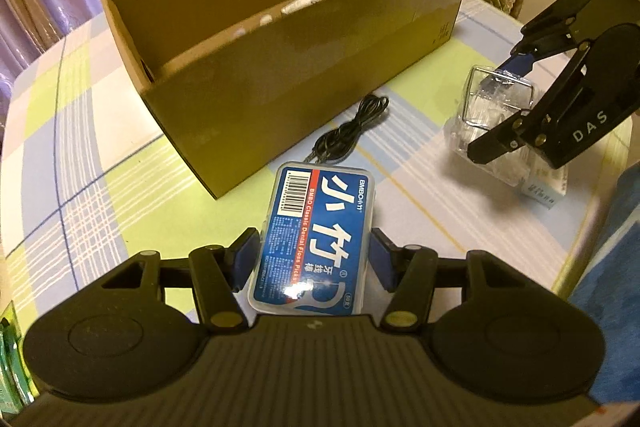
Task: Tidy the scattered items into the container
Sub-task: 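Lift the blue box with the left gripper while the right lifts the clear case over the cardboard box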
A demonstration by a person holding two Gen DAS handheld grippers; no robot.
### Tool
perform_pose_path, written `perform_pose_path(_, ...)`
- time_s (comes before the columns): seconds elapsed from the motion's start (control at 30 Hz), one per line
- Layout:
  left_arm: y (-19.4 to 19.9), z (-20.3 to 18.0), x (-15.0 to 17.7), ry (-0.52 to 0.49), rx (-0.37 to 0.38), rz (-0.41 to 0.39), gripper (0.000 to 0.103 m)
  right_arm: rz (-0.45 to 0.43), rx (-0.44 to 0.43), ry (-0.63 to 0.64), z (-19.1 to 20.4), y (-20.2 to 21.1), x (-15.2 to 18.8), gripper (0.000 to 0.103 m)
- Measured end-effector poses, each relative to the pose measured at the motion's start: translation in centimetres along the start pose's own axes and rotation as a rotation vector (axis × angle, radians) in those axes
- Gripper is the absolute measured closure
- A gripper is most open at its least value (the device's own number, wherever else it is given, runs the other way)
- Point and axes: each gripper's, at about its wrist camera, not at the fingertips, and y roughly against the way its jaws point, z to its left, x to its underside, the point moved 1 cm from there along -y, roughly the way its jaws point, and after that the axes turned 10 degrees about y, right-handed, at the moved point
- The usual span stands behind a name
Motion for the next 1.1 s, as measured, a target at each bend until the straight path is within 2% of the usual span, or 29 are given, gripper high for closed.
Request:
perform_pose_path(0.3,3.9,-1.1,-2.5,0.008,-0.039,-0.055,0.049,-0.083,0.036,0.012,-0.5,5.1,-1.2,0.039)
perform_pose_path(0.63,7.1,-1.6,-6.4,0.029,-0.086,-0.119,0.049,-0.182,0.086,0.023,-1.6,10.2,-4.2,0.039)
perform_pose_path(1.1,6.0,-0.3,-11.3,0.137,-0.123,-0.162,0.049,-0.263,0.13,-0.014,-4.8,11.0,-8.5,0.039)
